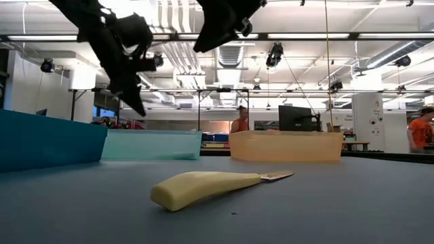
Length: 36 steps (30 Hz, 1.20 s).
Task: Sort silverware by color (type)
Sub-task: Put the white knife into the light blue bin
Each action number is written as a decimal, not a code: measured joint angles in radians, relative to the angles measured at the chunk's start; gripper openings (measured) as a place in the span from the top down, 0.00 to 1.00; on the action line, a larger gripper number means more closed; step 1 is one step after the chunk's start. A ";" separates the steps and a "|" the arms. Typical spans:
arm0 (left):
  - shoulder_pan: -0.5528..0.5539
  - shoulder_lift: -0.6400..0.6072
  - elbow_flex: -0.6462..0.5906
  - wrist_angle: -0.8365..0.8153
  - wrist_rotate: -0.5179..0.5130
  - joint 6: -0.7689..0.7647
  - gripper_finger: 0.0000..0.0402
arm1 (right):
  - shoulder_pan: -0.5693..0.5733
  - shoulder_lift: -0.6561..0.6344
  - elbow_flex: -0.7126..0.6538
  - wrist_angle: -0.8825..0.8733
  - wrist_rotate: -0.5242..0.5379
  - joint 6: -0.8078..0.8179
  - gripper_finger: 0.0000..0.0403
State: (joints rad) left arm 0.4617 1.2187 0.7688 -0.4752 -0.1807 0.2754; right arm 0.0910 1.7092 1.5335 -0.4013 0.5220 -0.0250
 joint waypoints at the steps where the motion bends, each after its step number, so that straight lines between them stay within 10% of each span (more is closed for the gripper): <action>1: 0.031 0.012 0.007 -0.024 0.012 0.004 1.00 | 0.000 0.002 0.000 -0.010 0.010 0.006 0.64; 21: 0.132 0.338 0.153 -0.052 0.012 0.095 0.99 | 0.000 0.004 0.000 -0.070 0.030 0.031 0.63; 36: 0.125 0.272 0.154 -0.045 0.008 -0.005 0.88 | -0.008 0.005 0.000 -0.065 0.029 -0.003 0.63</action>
State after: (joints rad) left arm 0.5865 1.4904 0.9226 -0.5202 -0.1729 0.2706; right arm 0.0829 1.7138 1.5330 -0.4665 0.5510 -0.0283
